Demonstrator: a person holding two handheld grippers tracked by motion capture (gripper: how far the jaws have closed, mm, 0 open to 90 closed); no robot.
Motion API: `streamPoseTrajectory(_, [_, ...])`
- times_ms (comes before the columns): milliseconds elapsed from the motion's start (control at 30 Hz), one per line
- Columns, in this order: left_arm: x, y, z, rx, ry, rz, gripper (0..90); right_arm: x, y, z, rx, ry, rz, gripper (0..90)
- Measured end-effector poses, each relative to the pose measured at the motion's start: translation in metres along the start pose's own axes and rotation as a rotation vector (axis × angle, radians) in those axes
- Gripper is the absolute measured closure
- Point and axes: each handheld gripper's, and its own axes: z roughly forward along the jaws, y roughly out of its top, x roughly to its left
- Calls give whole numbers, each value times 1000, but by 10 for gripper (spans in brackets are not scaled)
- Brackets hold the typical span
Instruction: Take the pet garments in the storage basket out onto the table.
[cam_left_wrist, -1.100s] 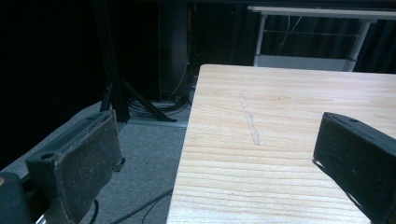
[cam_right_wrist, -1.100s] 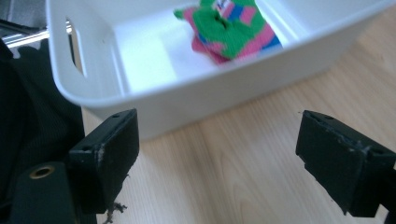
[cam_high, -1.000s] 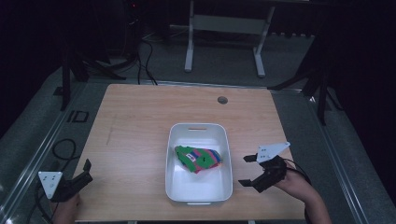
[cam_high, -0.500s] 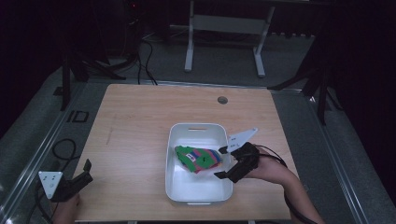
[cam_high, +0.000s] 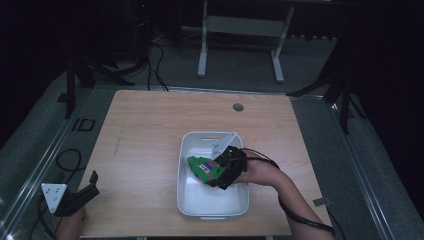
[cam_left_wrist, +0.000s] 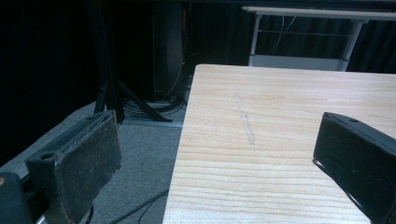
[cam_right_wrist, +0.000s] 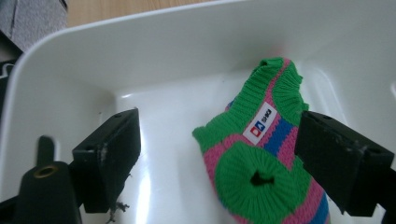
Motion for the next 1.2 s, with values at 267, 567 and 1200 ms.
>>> streamPoseTrajectory(267, [0, 0, 0, -1, -8, -1, 11, -10, 10, 34, 93, 1, -3, 159])
streamPoseTrajectory(567, [0, 0, 0, -3, -12, -4, 12, -14, 17, 66, 218, -30, -10, 163])
streamPoseTrajectory(1200, [1, 0, 0, -1, -20, -7, 12, -12, 11, 87, 322, -200, -71, 729])
